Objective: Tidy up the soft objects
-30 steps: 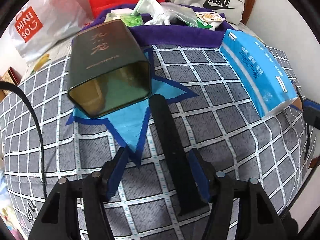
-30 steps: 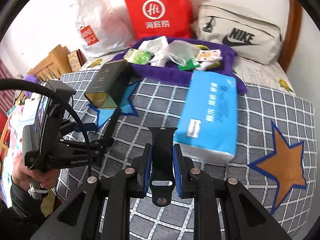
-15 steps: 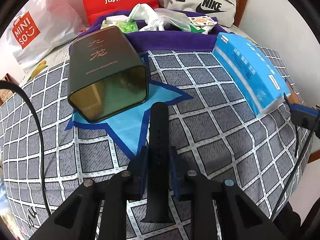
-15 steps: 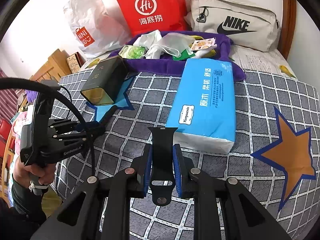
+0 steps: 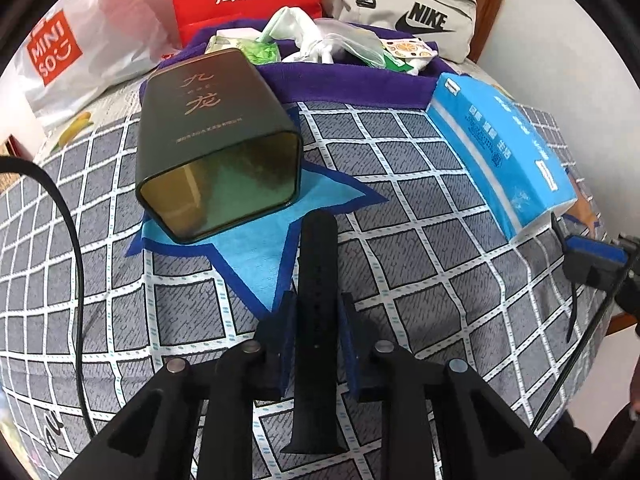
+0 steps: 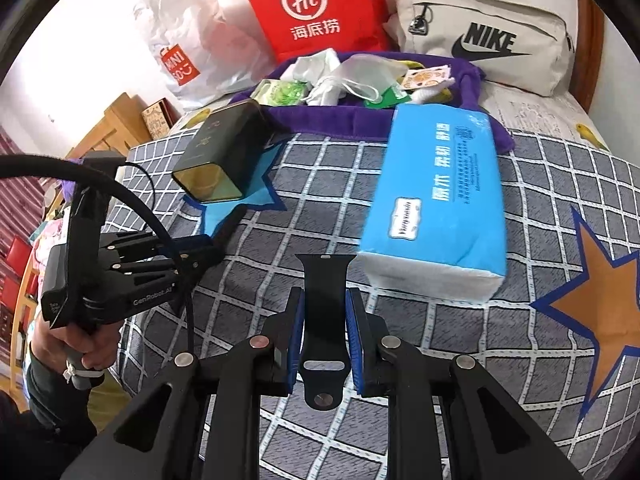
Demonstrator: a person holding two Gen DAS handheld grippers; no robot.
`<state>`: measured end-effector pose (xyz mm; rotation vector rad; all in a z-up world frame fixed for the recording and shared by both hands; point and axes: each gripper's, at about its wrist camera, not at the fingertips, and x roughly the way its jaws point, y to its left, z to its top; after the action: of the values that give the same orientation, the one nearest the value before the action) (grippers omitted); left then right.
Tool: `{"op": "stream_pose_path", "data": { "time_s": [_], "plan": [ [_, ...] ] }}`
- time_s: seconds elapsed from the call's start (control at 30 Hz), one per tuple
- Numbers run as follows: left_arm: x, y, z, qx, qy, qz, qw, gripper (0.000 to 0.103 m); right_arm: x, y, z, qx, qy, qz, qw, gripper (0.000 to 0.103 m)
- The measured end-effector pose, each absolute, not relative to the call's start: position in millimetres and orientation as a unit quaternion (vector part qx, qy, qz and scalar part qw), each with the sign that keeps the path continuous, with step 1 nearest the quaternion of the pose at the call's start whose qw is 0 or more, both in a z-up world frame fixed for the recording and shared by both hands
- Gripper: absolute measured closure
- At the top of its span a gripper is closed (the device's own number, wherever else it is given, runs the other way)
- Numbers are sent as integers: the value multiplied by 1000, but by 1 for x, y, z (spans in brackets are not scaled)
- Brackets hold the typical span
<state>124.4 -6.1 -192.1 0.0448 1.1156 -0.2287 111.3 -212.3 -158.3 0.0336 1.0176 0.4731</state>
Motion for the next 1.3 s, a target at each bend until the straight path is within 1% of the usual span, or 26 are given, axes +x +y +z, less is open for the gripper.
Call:
{"op": "stream_pose_path", "data": {
  "time_s": [0.1,0.33,0.63,1.03,1.3],
  "plan": [
    [121,0,-186,2,531,-111,840,83,107,-209,-152,13,476,230,849,82],
    [106,11,-154,-30,503,-131,854,83,101,-210,-132,13,457,233,858,82],
    [102,11,-116,-19,476,-135,869,83,101,-211,-109,6,431,228,873,82],
    [130,10,-78,-15,444,-150,883,83,131,-219,-94,9,419,227,879,82],
    [166,16,-60,-22,430,-155,889,83,175,-219,-87,7,413,223,883,82]
  ]
}}
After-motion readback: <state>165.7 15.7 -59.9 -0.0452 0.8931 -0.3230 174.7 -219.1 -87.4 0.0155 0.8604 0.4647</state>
